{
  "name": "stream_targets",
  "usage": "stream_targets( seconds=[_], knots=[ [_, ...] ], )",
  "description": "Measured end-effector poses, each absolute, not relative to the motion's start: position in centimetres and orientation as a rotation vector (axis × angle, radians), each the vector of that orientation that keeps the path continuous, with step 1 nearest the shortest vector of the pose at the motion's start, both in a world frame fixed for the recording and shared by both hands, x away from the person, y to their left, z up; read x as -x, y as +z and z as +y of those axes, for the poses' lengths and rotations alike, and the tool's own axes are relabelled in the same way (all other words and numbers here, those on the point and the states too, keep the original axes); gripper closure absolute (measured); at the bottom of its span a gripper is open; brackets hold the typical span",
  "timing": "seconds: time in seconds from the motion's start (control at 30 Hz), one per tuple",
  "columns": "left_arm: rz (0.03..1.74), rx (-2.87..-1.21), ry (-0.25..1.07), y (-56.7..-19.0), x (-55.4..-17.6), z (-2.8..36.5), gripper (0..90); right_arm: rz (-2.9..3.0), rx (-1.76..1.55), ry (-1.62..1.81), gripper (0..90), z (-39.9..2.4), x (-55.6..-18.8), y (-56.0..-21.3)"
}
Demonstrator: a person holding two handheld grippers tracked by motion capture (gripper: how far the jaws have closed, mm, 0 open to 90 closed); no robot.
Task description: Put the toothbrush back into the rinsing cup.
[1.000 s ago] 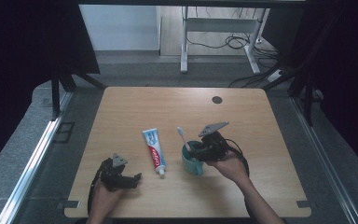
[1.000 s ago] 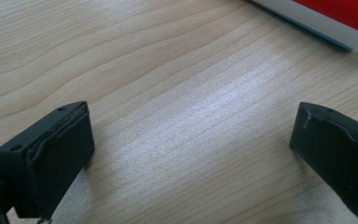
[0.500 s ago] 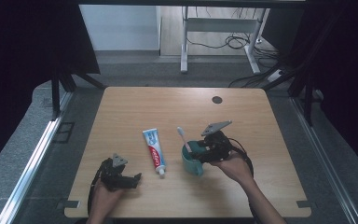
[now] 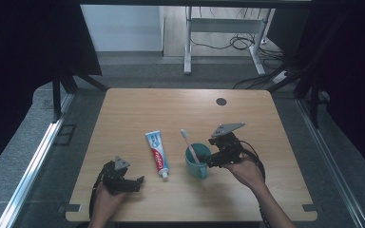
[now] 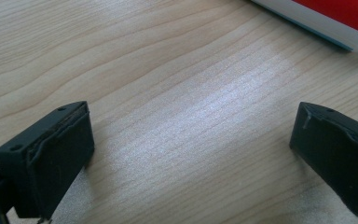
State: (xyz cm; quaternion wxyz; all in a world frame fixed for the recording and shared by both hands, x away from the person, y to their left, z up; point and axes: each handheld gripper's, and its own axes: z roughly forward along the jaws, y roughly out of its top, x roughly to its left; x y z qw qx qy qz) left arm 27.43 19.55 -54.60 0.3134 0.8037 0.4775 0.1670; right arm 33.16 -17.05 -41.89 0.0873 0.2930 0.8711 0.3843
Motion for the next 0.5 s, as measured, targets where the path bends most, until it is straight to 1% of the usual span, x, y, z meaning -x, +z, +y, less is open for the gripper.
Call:
stream_targets(
  seconds=[0.23, 0.5],
  knots=[
    [1.259, -2.119, 0.441, -54.6, -27.4, 19.5, 0.0, 2.590, -0.873, 1.115, 14.2, -17.6, -32.9, -42.0],
    [1.259, -2.119, 0.441, -54.6, -27.4, 19.5, 0.0, 2.581, -0.882, 1.082, 13.1, -18.7, -32.5, -42.4]
  ],
)
